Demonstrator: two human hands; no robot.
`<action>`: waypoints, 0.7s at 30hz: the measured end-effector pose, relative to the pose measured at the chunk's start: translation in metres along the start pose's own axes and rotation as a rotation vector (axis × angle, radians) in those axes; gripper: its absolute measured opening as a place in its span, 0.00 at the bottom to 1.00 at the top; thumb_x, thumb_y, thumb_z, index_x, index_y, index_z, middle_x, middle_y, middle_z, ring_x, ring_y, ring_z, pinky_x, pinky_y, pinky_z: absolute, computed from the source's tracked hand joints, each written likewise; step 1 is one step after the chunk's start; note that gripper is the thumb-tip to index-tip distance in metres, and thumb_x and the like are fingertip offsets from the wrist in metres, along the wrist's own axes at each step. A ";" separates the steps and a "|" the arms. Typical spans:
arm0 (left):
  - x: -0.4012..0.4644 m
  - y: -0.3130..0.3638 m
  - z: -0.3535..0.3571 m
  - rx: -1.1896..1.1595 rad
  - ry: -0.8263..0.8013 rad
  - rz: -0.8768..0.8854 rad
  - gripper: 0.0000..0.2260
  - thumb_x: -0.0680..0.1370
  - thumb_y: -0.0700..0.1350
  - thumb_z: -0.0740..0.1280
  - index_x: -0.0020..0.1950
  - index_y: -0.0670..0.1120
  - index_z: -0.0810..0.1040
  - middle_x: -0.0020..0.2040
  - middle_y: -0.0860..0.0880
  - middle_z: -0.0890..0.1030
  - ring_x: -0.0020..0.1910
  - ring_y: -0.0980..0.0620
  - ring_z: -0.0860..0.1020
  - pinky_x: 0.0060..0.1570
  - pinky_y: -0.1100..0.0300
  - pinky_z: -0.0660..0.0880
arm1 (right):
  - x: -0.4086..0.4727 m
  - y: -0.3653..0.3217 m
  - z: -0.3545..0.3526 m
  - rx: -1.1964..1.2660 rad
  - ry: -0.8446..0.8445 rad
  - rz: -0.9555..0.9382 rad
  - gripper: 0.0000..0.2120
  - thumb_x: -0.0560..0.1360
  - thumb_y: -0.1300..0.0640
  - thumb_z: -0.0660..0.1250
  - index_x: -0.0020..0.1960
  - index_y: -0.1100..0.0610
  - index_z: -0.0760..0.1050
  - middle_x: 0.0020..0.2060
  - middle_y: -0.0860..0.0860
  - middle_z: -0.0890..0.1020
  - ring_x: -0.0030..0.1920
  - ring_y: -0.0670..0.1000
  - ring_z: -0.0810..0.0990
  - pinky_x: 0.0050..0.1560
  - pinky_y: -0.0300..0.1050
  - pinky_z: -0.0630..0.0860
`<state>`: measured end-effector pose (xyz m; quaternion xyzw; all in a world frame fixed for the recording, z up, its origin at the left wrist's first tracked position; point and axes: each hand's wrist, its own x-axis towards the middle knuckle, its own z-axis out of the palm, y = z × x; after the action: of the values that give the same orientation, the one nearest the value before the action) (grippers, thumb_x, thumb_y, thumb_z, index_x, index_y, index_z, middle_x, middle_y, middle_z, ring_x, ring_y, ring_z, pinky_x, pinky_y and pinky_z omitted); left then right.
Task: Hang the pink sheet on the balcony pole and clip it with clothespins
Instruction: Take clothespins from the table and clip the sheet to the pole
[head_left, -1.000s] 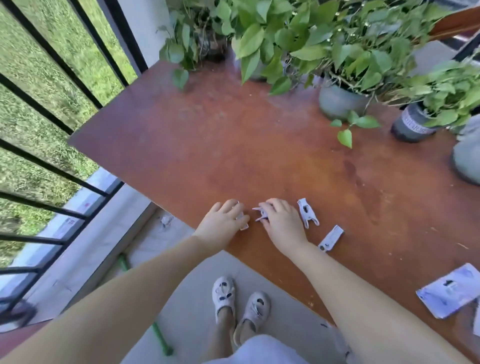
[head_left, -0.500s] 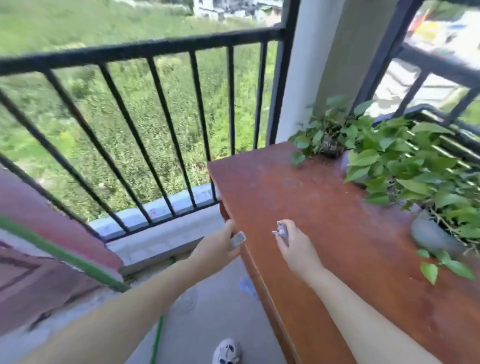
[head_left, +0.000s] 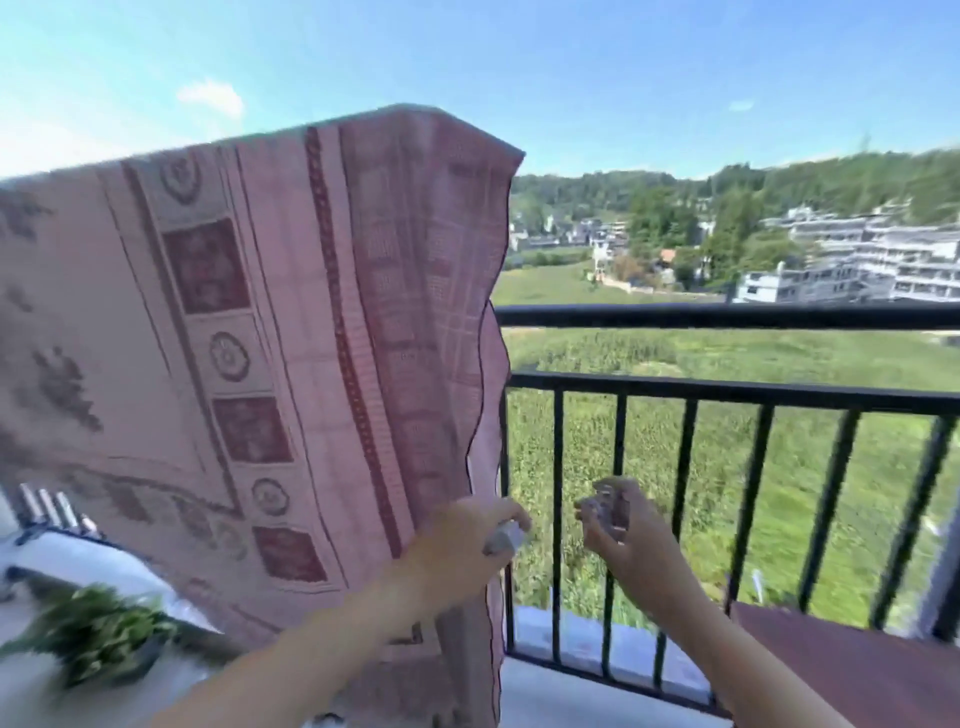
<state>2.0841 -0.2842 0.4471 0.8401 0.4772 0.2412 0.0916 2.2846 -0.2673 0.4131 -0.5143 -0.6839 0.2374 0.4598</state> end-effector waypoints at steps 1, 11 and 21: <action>0.003 -0.004 -0.020 0.028 0.065 0.019 0.16 0.72 0.38 0.60 0.57 0.49 0.77 0.53 0.47 0.80 0.49 0.51 0.76 0.46 0.60 0.71 | 0.012 -0.012 0.003 0.052 0.005 -0.042 0.08 0.76 0.57 0.64 0.51 0.50 0.67 0.44 0.50 0.80 0.46 0.46 0.81 0.46 0.37 0.78; 0.121 0.006 -0.227 0.683 0.640 0.490 0.22 0.72 0.37 0.65 0.66 0.45 0.71 0.60 0.46 0.77 0.60 0.46 0.75 0.63 0.53 0.66 | 0.083 -0.092 -0.004 0.464 0.166 -0.336 0.06 0.73 0.53 0.67 0.50 0.45 0.76 0.47 0.47 0.83 0.50 0.45 0.81 0.49 0.31 0.76; 0.233 0.066 -0.295 0.743 0.184 0.170 0.06 0.76 0.41 0.59 0.40 0.42 0.69 0.37 0.45 0.70 0.39 0.49 0.68 0.38 0.58 0.63 | 0.119 -0.136 -0.023 0.404 0.055 -0.613 0.16 0.67 0.37 0.66 0.51 0.43 0.76 0.51 0.44 0.82 0.55 0.46 0.79 0.57 0.42 0.75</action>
<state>2.0889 -0.1444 0.8024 0.8274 0.4671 0.1329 -0.2823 2.2331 -0.2097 0.5783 -0.1907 -0.7330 0.2049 0.6200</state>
